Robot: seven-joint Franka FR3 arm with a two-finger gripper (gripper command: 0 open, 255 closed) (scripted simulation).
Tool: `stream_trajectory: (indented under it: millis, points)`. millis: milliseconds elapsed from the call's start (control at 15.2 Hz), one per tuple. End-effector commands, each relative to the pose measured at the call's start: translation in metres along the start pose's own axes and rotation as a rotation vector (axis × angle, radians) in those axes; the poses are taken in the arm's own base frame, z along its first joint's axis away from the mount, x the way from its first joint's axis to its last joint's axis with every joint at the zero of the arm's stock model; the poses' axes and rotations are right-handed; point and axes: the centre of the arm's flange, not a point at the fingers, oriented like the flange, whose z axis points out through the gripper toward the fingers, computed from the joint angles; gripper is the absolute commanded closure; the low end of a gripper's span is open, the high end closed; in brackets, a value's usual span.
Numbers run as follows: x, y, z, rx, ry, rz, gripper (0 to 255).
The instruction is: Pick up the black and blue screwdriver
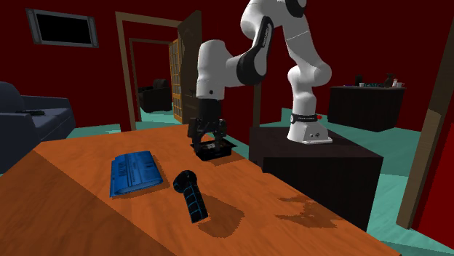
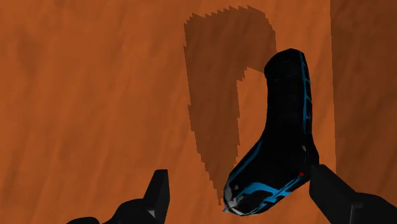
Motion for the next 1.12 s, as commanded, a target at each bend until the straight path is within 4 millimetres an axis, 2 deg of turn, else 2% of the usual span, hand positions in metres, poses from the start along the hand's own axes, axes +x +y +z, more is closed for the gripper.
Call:
stream_trajectory:
  millis: [0, 330, 792, 924, 990, 1056]
  points:
    - [0.002, -0.02, 0.018, 0.011, 0.006, 0.027, 0]
    - [0.01, -0.062, 0.054, 0.037, 0.016, 0.086, 0]
    - [0.013, -0.055, 0.09, 0.037, 0.016, 0.086, 0]
    - [0.014, -0.054, 0.093, 0.037, 0.016, 0.086, 0]
    - [0.014, -0.054, 0.094, 0.037, 0.016, 0.085, 255]
    - [0.014, -0.054, 0.094, 0.037, 0.016, 0.085, 255]
